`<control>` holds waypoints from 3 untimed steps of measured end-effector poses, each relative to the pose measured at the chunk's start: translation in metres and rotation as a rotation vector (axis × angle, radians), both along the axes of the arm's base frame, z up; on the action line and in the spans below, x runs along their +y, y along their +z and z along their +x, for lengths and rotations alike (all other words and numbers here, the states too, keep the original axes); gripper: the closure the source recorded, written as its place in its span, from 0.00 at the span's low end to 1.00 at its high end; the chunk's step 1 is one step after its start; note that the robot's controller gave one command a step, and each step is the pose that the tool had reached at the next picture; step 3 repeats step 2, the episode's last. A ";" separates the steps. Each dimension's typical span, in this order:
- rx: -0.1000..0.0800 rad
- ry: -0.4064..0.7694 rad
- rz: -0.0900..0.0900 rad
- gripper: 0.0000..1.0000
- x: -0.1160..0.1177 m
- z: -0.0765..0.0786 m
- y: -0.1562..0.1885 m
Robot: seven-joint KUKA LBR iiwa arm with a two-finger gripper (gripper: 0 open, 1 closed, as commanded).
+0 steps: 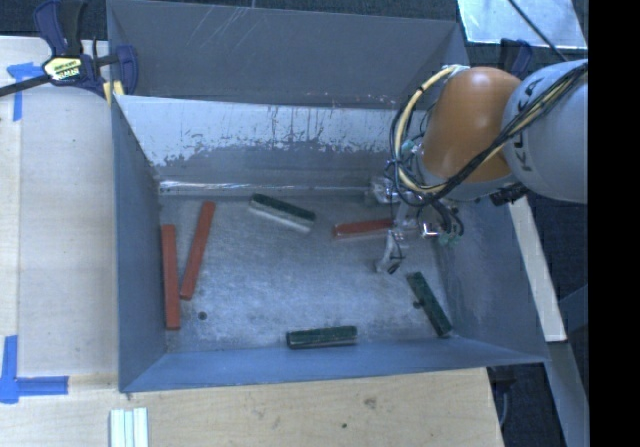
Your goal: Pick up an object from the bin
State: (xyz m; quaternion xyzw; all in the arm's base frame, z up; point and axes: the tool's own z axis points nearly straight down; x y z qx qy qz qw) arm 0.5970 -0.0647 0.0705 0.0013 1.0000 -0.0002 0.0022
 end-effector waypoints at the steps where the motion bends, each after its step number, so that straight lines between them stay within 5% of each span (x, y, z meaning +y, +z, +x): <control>1: 0.000 0.000 0.000 1.00 0.000 0.000 0.000; 2: -0.005 0.000 -0.001 1.00 0.000 0.003 0.056; 3: -0.005 0.000 -0.001 1.00 0.000 0.003 0.056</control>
Offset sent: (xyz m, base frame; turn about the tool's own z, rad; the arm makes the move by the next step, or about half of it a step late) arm 0.0000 0.0000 0.0000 0.0000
